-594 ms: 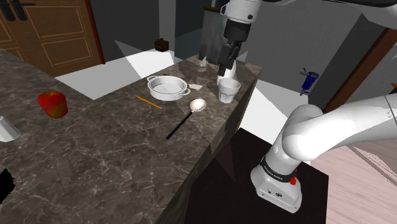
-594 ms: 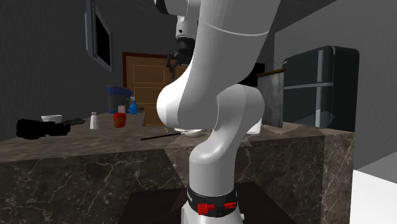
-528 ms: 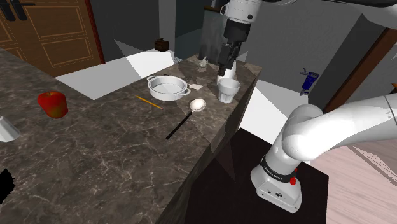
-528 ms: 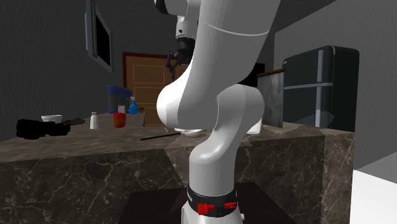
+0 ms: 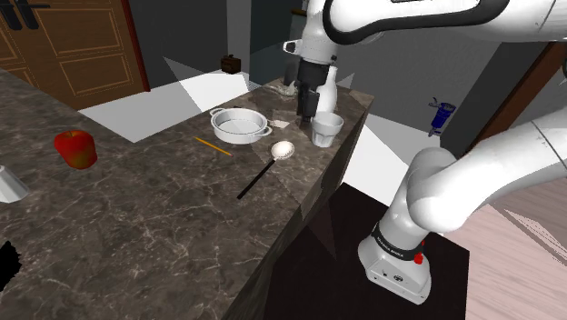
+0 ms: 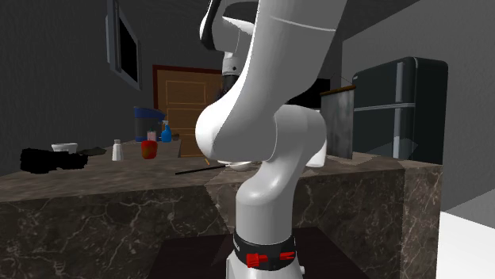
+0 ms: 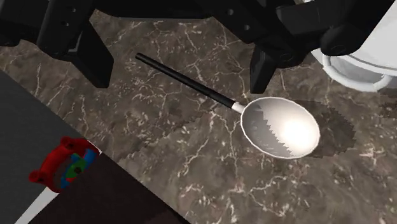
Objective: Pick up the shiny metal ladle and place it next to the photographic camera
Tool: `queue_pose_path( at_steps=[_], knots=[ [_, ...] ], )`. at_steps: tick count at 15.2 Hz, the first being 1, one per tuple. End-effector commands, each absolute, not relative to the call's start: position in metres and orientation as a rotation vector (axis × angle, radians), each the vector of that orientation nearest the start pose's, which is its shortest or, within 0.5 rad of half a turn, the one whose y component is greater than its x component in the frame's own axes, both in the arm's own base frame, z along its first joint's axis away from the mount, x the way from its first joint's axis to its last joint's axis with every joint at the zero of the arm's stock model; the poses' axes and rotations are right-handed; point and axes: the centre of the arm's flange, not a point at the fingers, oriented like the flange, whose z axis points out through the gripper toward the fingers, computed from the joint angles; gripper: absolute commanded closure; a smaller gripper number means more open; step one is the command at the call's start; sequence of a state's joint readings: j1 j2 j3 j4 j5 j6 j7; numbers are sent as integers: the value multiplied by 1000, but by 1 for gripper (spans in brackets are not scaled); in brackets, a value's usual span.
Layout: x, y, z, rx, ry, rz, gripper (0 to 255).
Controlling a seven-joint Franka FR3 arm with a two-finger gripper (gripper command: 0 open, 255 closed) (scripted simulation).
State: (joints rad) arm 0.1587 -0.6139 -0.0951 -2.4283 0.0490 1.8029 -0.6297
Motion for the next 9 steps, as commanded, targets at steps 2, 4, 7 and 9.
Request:
queue_pose_path(
  at_steps=[2,4,7,9],
  knots=[
    [387,27,481,-2698,-1373,-20,0],
    [402,33,459,-2578,-1571,-16,0],
    [422,47,426,-2372,-1851,-11,0],
    [433,59,403,-2219,-2023,-8,0]
  ],
)
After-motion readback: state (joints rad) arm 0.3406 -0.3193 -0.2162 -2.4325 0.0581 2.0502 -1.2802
